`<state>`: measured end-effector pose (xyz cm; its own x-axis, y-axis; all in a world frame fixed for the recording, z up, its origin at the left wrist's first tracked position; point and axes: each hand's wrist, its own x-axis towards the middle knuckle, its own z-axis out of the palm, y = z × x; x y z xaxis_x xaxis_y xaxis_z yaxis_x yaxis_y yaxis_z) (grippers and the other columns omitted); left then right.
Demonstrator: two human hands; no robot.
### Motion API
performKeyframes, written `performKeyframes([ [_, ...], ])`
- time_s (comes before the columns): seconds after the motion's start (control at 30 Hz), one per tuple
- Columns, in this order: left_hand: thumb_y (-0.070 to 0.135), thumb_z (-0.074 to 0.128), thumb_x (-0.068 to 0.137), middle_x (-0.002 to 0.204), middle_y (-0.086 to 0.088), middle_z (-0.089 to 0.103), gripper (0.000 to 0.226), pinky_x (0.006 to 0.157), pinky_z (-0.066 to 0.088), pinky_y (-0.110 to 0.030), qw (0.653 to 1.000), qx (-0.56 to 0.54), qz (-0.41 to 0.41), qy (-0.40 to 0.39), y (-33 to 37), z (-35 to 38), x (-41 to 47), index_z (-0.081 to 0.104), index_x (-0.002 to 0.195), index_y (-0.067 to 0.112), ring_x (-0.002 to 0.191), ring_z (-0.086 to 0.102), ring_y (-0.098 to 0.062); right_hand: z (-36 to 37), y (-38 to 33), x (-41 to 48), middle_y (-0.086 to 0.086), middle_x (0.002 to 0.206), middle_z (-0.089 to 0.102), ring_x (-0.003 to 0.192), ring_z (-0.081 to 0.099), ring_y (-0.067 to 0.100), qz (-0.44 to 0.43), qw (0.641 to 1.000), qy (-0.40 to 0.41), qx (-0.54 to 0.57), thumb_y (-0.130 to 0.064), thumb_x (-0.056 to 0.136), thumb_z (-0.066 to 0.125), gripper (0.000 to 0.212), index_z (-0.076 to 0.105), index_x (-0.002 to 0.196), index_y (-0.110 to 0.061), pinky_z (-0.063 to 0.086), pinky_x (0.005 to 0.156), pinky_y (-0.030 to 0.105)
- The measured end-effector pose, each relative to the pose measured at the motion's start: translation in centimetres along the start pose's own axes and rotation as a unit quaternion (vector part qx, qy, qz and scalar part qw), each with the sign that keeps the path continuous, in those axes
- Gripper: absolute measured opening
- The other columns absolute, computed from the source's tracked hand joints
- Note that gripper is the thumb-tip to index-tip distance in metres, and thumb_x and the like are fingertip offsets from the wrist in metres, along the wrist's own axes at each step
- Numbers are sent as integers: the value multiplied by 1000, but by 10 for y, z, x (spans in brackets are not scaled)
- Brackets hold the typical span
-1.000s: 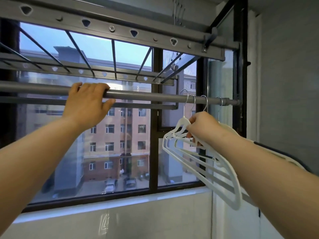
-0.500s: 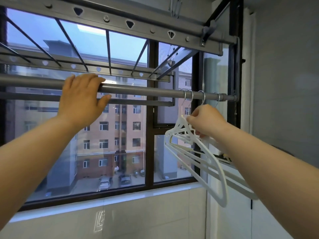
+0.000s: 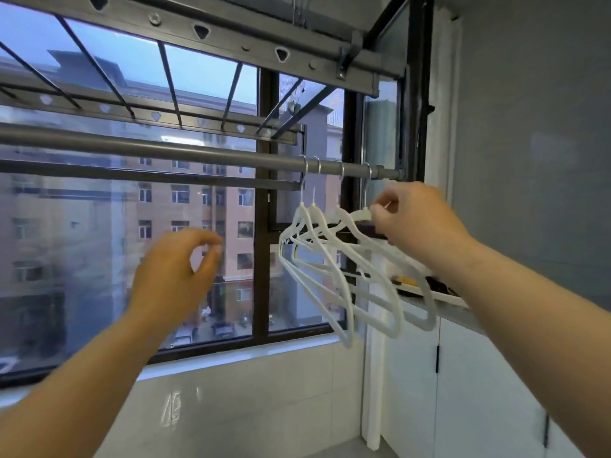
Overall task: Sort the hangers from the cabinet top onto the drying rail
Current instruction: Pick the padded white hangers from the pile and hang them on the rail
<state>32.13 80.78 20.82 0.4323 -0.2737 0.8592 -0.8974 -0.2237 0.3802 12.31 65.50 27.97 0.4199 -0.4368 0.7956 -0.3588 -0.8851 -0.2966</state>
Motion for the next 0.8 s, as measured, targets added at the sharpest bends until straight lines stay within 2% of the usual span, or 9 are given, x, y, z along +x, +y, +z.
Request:
performKeyframes([
  [0.1, 9, 55, 86, 100, -12, 63, 17, 71, 40, -26, 999, -37, -27, -27, 20, 22, -45, 63, 101, 6, 84, 51, -19, -32, 26, -19, 9, 82, 67, 76, 63, 26, 2, 997, 31, 65, -17, 90, 49, 18, 64, 91, -8, 54, 72, 39],
  [0.17, 5, 58, 84, 82, -5, 62, 11, 64, 39, -26, 996, -64, -58, -21, 39, 39, -76, 64, 86, 13, 77, 55, -23, -52, 52, -36, 2, 75, 65, 69, 61, 21, 5, 995, 5, 100, -17, 90, 49, 14, 62, 86, -15, 51, 66, 33],
  [0.23, 3, 60, 82, 70, 1, 60, 30, 59, 39, -27, 991, -83, -108, -13, 62, 60, -105, 56, 69, 30, 68, 57, -23, -71, 85, -53, -1, 70, 63, 60, 57, 15, 13, 992, -26, 120, -16, 90, 49, 17, 57, 76, -22, 47, 60, 28],
  [0.33, 10, 61, 83, 74, -2, 62, 40, 67, 40, -31, 981, -85, -168, -53, 99, 99, -143, 47, 63, 42, 69, 57, -25, -92, 145, -77, 0, 66, 63, 47, 54, 5, 49, 987, -62, 138, -14, 90, 50, 28, 52, 65, -27, 44, 47, 18],
  [0.43, 15, 59, 85, 70, 11, 61, 35, 64, 43, -26, 972, -95, -172, -132, 141, 144, -170, 50, 63, 41, 68, 58, -14, -101, 211, -102, -3, 63, 60, 42, 54, 2, 113, 979, -111, 129, -13, 90, 50, 23, 56, 70, -20, 39, 39, 8],
  [0.5, 18, 56, 87, 71, 16, 60, 33, 63, 42, -20, 962, -101, -168, -191, 171, 179, -181, 50, 64, 42, 71, 57, -6, -104, 256, -118, -1, 66, 62, 48, 53, 6, 161, 969, -148, 116, -14, 91, 50, 18, 57, 75, -16, 41, 44, 15],
  [0.63, 24, 52, 89, 79, 14, 61, 30, 73, 44, -22, 930, -110, -146, -319, 223, 256, -194, 48, 66, 43, 78, 58, -9, -108, 338, -143, 5, 72, 65, 51, 52, 12, 230, 953, -188, 67, -10, 88, 50, 15, 58, 76, -15, 42, 51, 22],
  [0.7, 24, 52, 89, 74, 17, 59, 32, 70, 41, -18, 919, -116, -137, -351, 243, 295, -199, 46, 64, 43, 73, 56, -4, -108, 376, -152, 6, 73, 65, 53, 55, 16, 256, 945, -196, 49, -9, 87, 50, 16, 58, 75, -16, 43, 53, 24],
  [0.8, 24, 51, 89, 71, 16, 60, 33, 65, 39, -11, 896, -130, -128, -404, 265, 355, -204, 46, 63, 42, 68, 54, 0, -102, 429, -156, 11, 85, 69, 71, 63, 24, 292, 933, -209, 6, -10, 88, 48, 14, 57, 78, -14, 45, 62, 26],
])
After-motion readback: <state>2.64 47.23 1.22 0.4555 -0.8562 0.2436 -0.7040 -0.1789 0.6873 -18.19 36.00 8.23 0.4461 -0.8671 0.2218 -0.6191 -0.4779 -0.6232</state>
